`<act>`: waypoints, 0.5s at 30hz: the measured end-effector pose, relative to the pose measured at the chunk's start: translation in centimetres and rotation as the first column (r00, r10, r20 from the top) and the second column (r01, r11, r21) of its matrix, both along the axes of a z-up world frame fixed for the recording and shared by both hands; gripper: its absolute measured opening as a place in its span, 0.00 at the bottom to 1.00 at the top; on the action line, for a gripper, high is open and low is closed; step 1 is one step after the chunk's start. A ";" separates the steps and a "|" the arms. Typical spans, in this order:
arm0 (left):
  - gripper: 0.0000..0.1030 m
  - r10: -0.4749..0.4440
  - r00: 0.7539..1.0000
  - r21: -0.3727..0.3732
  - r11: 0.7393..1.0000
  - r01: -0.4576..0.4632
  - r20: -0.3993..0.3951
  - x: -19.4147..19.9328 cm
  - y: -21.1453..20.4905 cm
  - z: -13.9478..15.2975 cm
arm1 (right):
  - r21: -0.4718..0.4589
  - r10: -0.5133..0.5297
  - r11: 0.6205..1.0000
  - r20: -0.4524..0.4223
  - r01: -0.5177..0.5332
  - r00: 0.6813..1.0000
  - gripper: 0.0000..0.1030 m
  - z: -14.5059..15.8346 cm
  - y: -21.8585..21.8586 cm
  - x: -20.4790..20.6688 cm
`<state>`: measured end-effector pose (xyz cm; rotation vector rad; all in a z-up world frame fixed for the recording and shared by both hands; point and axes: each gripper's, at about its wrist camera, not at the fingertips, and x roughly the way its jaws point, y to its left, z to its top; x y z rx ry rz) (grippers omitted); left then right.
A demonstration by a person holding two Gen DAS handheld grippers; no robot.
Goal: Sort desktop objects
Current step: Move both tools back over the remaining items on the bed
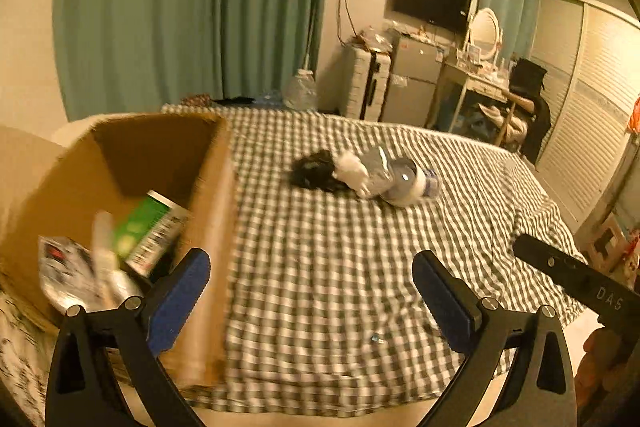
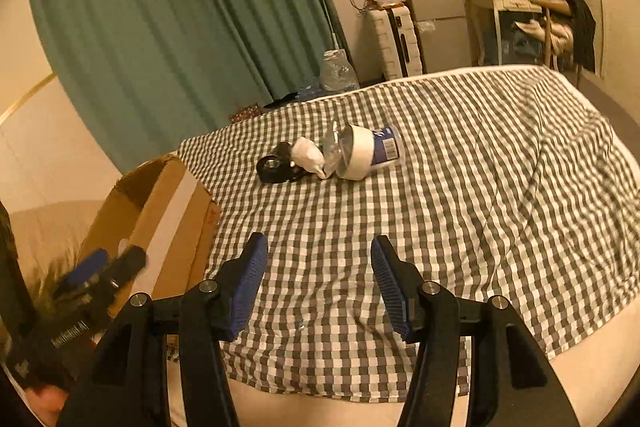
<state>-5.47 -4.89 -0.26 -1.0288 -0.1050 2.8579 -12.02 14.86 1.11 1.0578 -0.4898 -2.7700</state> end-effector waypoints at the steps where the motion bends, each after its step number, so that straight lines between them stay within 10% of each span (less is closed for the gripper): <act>1: 1.00 -0.004 1.000 -0.006 1.000 0.004 0.015 -0.3 0.5 -0.5 | -0.007 0.000 1.000 0.002 0.000 1.000 0.52 -0.3 0.1 -0.1; 15: 1.00 0.044 0.989 -0.025 0.999 -0.041 0.144 -9.3 2.8 -8.1 | -0.048 -0.040 0.998 0.058 0.043 0.998 0.52 -4.8 1.4 -10.7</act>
